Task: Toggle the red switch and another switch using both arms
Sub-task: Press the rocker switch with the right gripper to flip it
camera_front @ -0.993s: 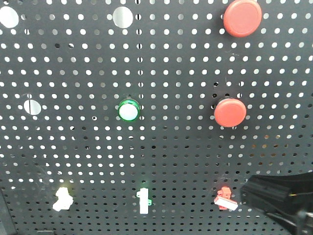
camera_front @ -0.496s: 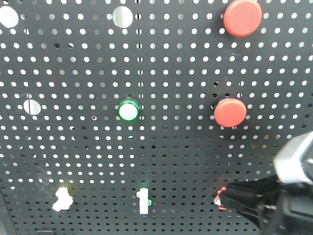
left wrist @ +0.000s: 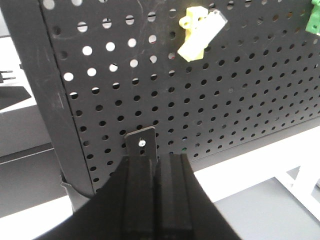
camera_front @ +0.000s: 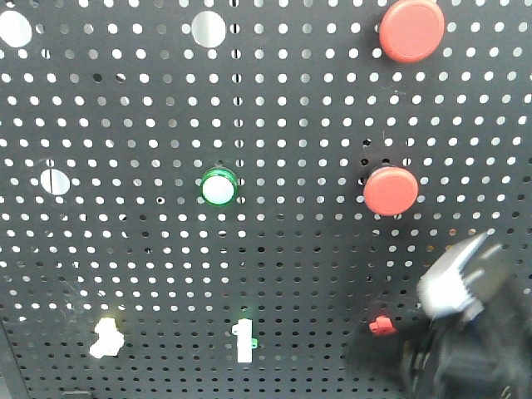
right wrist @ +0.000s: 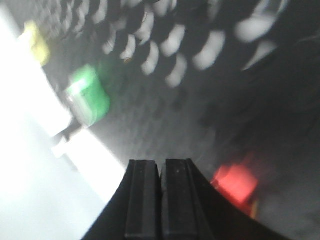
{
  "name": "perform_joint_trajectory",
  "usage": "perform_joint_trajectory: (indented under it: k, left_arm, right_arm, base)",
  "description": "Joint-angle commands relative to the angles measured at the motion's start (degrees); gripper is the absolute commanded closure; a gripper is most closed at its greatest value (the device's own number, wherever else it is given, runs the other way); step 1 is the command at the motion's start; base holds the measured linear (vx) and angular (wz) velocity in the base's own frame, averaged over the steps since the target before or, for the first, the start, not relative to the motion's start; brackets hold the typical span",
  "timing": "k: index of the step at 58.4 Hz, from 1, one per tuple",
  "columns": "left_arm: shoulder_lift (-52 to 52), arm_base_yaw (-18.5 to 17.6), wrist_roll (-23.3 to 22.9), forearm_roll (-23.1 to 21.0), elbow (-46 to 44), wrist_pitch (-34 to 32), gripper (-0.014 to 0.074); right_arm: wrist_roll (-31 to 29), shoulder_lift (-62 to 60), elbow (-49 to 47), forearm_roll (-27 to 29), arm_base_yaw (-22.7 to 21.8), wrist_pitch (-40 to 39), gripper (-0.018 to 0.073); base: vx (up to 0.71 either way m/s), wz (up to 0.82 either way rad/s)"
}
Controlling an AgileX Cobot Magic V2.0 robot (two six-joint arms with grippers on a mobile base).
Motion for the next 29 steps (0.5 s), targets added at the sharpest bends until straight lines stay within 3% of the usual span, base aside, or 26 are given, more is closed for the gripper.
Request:
perform_joint_trajectory:
  k: [1,11,22,29]
  left_arm:
    - [0.0,0.1,-0.1,0.0,-1.6,-4.3,0.0594]
    - [0.0,0.1,-0.1,0.0,-1.6,-4.4,0.0594]
    - [0.0,0.1,-0.1,1.2,-1.6,-4.5,0.0594]
    - [0.0,0.1,-0.2,1.2,-1.6,-4.4,0.0594]
  right_arm:
    - [5.2,-0.1,-1.7,-4.5,-0.1,-1.1,0.0565]
    - [11.1,-0.1,-1.7,-11.4,-0.1,-0.1,0.0565]
    - [14.5,-0.9,-1.3,-16.5,-0.1,7.0,0.0565]
    - [15.7,-5.7,3.7,-18.2,-0.1,3.5,0.0565]
  base:
    - [0.0,0.0]
    - [0.0,0.0]
    - [0.0,0.0]
    - [0.0,0.0]
